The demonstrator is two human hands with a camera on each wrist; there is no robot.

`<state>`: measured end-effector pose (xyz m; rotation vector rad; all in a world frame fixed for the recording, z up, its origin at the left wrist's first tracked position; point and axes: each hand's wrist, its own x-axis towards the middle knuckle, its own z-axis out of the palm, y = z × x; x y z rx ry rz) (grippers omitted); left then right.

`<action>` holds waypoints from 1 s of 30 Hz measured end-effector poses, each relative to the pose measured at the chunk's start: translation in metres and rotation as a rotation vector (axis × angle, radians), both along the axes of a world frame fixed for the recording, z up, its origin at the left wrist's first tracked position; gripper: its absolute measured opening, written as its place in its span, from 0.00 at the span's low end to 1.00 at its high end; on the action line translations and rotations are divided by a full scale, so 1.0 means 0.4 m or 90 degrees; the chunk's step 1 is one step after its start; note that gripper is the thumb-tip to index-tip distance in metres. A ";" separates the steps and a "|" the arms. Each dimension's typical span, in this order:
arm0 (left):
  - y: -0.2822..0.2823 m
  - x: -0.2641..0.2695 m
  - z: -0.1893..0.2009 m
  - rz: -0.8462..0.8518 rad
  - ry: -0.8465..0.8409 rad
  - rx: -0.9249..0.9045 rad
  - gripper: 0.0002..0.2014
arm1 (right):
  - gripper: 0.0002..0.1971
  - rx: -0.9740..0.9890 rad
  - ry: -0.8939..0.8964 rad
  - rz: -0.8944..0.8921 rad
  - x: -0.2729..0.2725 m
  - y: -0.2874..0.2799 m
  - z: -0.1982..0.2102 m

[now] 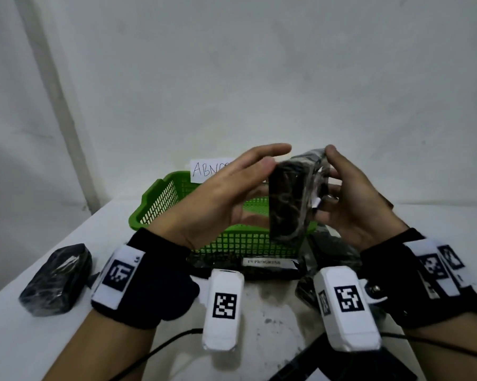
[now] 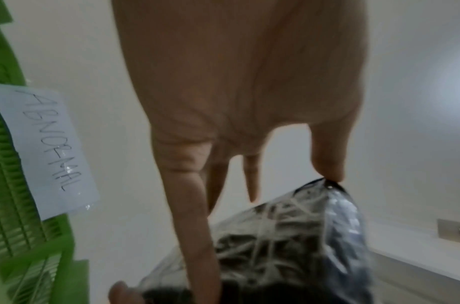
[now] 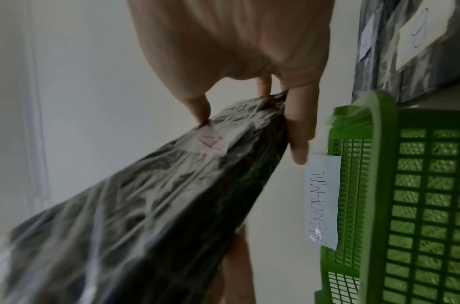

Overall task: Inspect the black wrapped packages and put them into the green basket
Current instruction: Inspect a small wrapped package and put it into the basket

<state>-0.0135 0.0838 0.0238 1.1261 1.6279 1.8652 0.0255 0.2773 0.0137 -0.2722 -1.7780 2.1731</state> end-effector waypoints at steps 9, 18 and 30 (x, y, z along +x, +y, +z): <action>0.027 0.015 0.022 0.266 0.040 0.132 0.21 | 0.34 0.382 0.101 -0.079 0.002 -0.031 -0.008; 0.021 0.017 0.017 0.250 0.081 0.108 0.22 | 0.30 0.261 0.284 0.149 0.027 -0.057 0.007; -0.005 0.003 0.017 0.144 -0.072 -0.014 0.21 | 0.36 0.364 0.326 0.164 0.014 -0.056 -0.021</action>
